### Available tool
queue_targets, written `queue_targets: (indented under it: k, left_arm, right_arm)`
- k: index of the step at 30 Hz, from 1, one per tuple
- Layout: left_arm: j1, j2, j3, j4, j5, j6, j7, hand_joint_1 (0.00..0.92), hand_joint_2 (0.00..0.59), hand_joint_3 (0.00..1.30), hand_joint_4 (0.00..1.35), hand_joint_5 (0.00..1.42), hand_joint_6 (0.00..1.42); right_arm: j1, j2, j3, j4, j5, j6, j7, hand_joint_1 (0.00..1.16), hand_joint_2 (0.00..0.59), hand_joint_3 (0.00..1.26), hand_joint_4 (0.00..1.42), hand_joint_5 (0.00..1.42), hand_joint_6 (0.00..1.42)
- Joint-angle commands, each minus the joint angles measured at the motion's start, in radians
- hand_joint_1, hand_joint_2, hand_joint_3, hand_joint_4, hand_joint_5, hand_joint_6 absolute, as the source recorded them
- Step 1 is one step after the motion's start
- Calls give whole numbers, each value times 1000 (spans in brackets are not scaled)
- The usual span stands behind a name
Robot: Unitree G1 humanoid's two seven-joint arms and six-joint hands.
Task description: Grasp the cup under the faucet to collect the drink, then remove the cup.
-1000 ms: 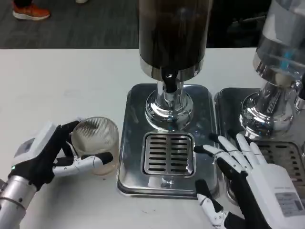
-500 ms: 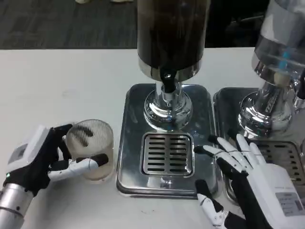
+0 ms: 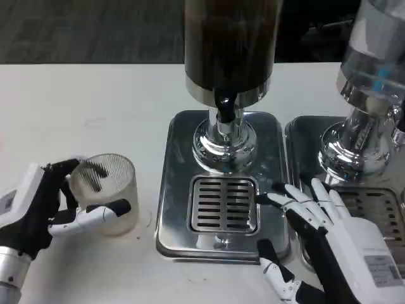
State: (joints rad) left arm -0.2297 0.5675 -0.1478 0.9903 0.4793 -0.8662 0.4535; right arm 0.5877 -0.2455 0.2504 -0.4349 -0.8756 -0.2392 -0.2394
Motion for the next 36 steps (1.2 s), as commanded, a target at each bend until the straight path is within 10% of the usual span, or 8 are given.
queue_targets:
  k: [1,36]
  left_arm:
    - [4,4,32,-53,-30,-44,0,576,0,726,831,1058,1341]
    - [-234,-157,-161,14,129,32,-59,576,0,724,832,1047,1334]
  right_arm:
    - [2,7,3,-1,4,4,-9,461,498,295,160,7,0]
    - [43,63,19,-2,-4,12,-64,454,489,304,174,35,58]
